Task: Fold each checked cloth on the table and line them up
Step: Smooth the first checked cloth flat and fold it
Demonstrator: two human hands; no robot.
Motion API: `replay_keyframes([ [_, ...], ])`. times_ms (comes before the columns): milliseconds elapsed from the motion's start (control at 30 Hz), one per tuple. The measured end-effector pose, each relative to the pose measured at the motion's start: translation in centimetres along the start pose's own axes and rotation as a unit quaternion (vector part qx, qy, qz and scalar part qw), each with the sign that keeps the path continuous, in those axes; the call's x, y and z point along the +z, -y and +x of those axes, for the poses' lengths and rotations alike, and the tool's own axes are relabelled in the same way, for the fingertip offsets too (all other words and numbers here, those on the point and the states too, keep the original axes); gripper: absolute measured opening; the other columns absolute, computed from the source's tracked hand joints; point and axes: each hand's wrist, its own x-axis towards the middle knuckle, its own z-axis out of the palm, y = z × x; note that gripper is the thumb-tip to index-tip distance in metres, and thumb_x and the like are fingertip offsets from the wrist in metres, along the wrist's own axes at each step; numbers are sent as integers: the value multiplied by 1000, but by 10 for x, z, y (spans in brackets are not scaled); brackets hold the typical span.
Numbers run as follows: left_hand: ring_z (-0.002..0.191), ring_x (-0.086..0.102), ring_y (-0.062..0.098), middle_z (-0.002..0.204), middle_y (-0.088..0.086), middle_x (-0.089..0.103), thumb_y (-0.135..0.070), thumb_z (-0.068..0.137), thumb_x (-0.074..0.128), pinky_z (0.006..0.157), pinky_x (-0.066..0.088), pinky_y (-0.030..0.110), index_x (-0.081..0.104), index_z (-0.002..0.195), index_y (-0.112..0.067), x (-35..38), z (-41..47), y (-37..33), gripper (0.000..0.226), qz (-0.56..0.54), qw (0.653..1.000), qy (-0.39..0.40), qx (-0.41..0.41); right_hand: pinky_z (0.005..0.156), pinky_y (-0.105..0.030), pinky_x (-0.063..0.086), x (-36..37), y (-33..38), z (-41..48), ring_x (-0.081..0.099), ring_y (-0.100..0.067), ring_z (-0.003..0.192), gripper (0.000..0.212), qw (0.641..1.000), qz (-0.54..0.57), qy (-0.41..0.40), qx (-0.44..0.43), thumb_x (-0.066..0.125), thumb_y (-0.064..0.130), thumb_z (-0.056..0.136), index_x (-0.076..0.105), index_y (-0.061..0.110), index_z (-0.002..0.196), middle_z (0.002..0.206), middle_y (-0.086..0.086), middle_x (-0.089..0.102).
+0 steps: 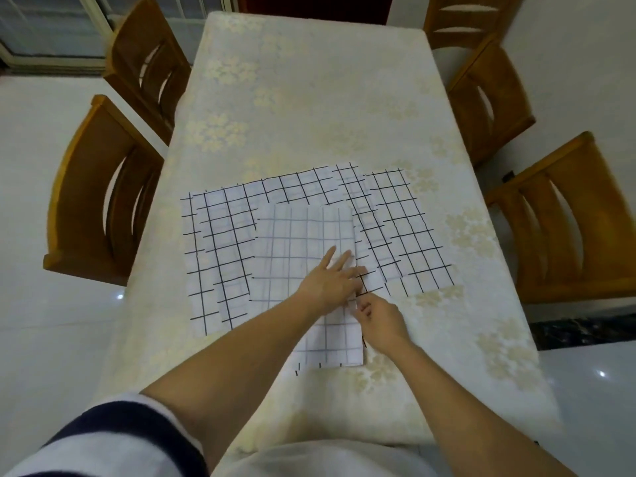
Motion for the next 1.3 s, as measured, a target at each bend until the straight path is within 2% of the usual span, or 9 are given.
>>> replay_keyframes([
  [233, 156, 3, 32, 160, -1, 35, -27, 103, 51, 122, -13, 57, 56, 130, -29, -1, 0, 25, 27, 54, 996, -72, 15, 62, -30, 46, -25, -25, -5, 51, -13, 61, 12, 997, -20, 56, -46, 63, 23, 95, 55, 21, 86, 64, 5, 56],
  [400, 155, 15, 28, 152, -8, 47, -30, 105, 49, 123, -11, 55, 63, 122, -34, -12, -4, 51, 22, -2, 994, -104, -36, 57, -17, 41, -47, -48, -4, 52, -11, 65, 12, 996, -22, 77, -34, 64, 20, 95, 56, 21, 86, 76, -2, 62],
  [600, 143, 37, 26, 138, -6, 58, -35, 106, 46, 124, 5, 53, 67, 122, -27, -1, -21, 86, 27, -142, 971, -126, -145, 62, -20, 42, -78, -59, 27, 57, -17, 76, 8, 998, -37, 52, -23, 64, 14, 95, 61, 19, 90, 83, -2, 62],
  [733, 99, 64, 26, 106, -1, 74, -38, 106, 46, 98, 38, 39, 68, 109, -22, 8, -38, 102, 27, -208, 943, -142, -216, 58, -14, 40, -90, -56, 47, 58, -14, 71, 8, 998, -41, 40, -22, 62, 13, 95, 67, 20, 93, 81, -3, 67],
  [933, 87, 65, 22, 95, -2, 71, -44, 101, 55, 69, 49, 33, 70, 103, -24, 20, -57, 118, 25, -352, 875, -124, -308, 72, -28, 52, -109, -52, 84, 65, -18, 81, 16, 999, -51, -8, -16, 64, 14, 94, 68, 27, 87, 84, 1, 70],
  [1067, 86, 65, 21, 96, -2, 71, -32, 103, 56, 66, 49, 31, 69, 104, -24, 30, -63, 124, 16, -406, 829, -153, -353, 84, -42, 55, -113, -37, 103, 65, -22, 82, 23, 995, -49, -82, 11, 59, 13, 95, 66, 32, 84, 90, 0, 71],
  [1133, 90, 66, 23, 101, -1, 70, -28, 105, 53, 70, 49, 31, 68, 106, -23, 36, -65, 126, 16, -406, 816, -165, -378, 92, -41, 48, -112, -31, 107, 63, -25, 90, 24, 989, -85, -123, 20, 54, 8, 96, 68, 28, 93, 98, -3, 70],
  [1200, 111, 62, 29, 126, 8, 65, -28, 105, 51, 87, 51, 38, 63, 123, -20, 41, -66, 127, 23, -352, 827, -188, -396, 97, -42, 39, -107, -27, 106, 55, -30, 108, 25, 973, -136, -186, 10, 53, 8, 96, 67, 20, 112, 116, -10, 64],
  [1300, 151, 20, 36, 165, 15, 19, -37, 107, 42, 123, 20, 46, 30, 155, -17, 43, -60, 109, 53, -218, 864, -201, -407, 111, -47, 34, -77, -10, 94, 43, -35, 128, 42, 958, -162, -224, -69, 54, 21, 98, 52, 12, 139, 139, -16, 48],
])
